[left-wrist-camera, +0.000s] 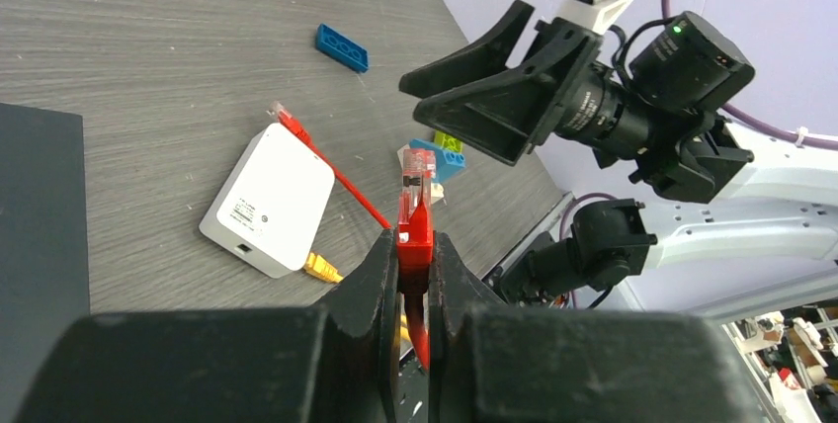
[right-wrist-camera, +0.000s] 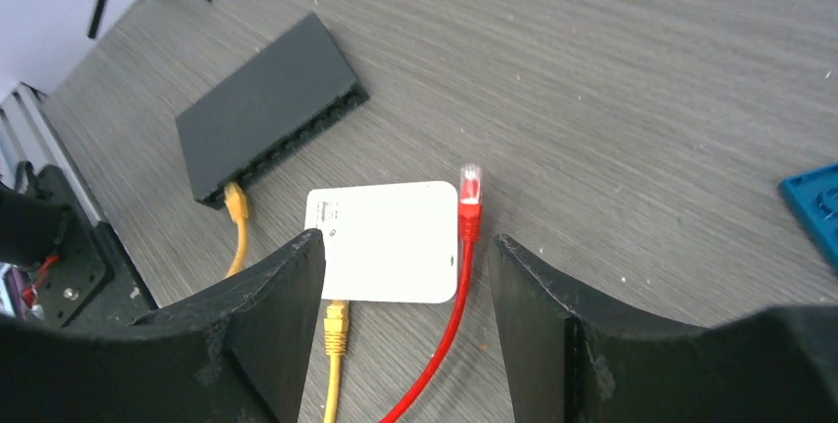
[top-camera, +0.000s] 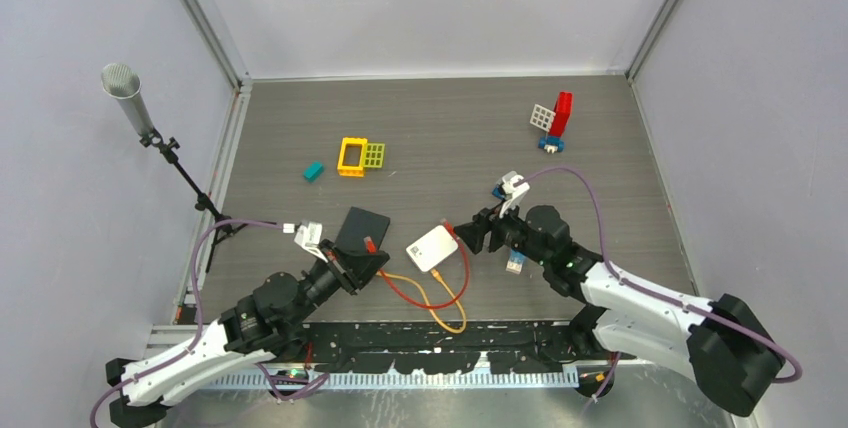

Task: Insert the plug into the switch port
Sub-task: Adjust the connector at the center of the board.

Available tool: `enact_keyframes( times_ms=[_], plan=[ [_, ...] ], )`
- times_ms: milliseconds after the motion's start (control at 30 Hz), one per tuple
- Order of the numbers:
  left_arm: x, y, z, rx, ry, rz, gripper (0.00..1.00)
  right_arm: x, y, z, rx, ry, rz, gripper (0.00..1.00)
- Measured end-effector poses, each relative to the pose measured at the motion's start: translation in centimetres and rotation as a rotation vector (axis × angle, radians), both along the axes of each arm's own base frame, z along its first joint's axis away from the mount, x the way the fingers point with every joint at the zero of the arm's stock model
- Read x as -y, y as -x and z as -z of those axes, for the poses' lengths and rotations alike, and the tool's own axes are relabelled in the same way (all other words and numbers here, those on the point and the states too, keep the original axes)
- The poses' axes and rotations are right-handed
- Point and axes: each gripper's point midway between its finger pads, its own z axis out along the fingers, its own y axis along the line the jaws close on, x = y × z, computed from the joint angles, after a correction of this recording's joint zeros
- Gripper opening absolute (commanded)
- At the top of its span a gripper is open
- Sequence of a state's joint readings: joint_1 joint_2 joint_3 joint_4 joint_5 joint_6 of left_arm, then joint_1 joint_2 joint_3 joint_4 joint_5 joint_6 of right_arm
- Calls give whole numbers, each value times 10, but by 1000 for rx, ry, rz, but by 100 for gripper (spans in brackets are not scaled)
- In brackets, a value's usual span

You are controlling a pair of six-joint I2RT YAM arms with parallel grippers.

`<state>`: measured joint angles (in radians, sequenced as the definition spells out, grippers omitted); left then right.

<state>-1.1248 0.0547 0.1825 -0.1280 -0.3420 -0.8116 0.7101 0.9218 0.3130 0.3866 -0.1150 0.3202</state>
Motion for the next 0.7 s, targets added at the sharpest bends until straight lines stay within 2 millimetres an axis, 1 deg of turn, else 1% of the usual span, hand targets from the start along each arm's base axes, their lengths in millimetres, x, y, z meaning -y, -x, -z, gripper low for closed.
enact_keyframes(
  times_ms=[67,267,367,467,700],
  plan=[
    [0,0,0,0,0,3,0,-2,-1,10,-22,18,-2,63],
    [0,0,0,0,-2,3,0,-3,-4,52,-115,91,4,61],
    [0,1,0,2,-3,5,0,-4,-6,68,-148,113,10,59],
    [1,2,-1,5,-2,12,0,-6,-9,80,-167,122,14,57],
    [3,3,-1,7,-1,26,0,-15,-12,92,-183,106,2,53]
  ],
)
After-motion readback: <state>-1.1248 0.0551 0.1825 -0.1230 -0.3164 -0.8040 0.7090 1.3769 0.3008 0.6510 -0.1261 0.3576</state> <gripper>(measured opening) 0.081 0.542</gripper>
